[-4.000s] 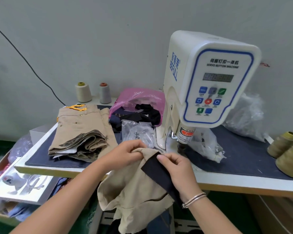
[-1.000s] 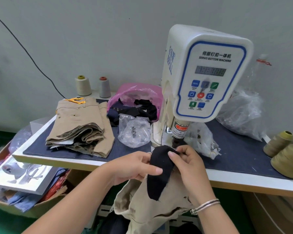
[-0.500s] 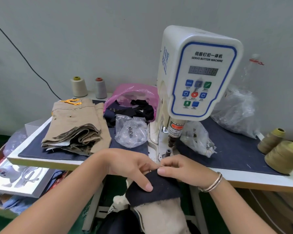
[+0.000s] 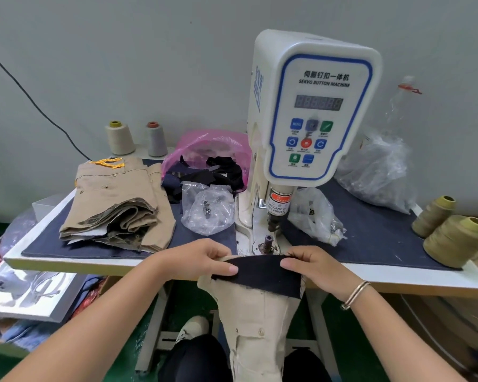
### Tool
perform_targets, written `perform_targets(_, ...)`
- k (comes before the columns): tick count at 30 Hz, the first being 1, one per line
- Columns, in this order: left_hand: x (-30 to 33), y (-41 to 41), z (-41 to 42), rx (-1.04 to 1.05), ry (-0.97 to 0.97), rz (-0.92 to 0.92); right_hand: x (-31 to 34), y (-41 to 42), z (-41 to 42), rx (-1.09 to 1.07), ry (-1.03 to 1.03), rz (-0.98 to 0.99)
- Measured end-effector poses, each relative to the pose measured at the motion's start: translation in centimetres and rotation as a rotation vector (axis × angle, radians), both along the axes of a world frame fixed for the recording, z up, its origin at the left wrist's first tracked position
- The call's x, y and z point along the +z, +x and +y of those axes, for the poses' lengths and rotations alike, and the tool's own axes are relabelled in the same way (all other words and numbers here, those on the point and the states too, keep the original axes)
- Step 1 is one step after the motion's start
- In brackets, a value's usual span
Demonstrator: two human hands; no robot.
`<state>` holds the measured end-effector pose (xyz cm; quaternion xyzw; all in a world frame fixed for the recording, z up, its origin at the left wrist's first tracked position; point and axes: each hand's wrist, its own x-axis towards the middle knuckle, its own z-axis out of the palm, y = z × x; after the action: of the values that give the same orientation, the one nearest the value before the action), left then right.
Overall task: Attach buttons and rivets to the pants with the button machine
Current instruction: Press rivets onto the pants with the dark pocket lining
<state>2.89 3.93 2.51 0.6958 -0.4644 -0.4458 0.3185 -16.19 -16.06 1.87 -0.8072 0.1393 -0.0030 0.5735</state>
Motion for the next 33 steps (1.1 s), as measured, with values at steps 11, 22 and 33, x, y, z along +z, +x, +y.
perform_targets(11, -1.7, 0.9, -1.5, 0.16, -0.183, 0.078, -1.2, 0.5, -1.9, -0.005, 0.135, 0.007)
perform_targets(22, -2.4, 2.1, -1.1, 0.173, -0.189, 0.028, -1.9, 1.0, -2.4, -0.122, 0.248, -0.056)
perform_targets(33, -3.4, 3.0, -0.7, 0.237, -0.164, 0.071, -2.6, 3.0, -1.6, -0.314, 0.559, -0.156)
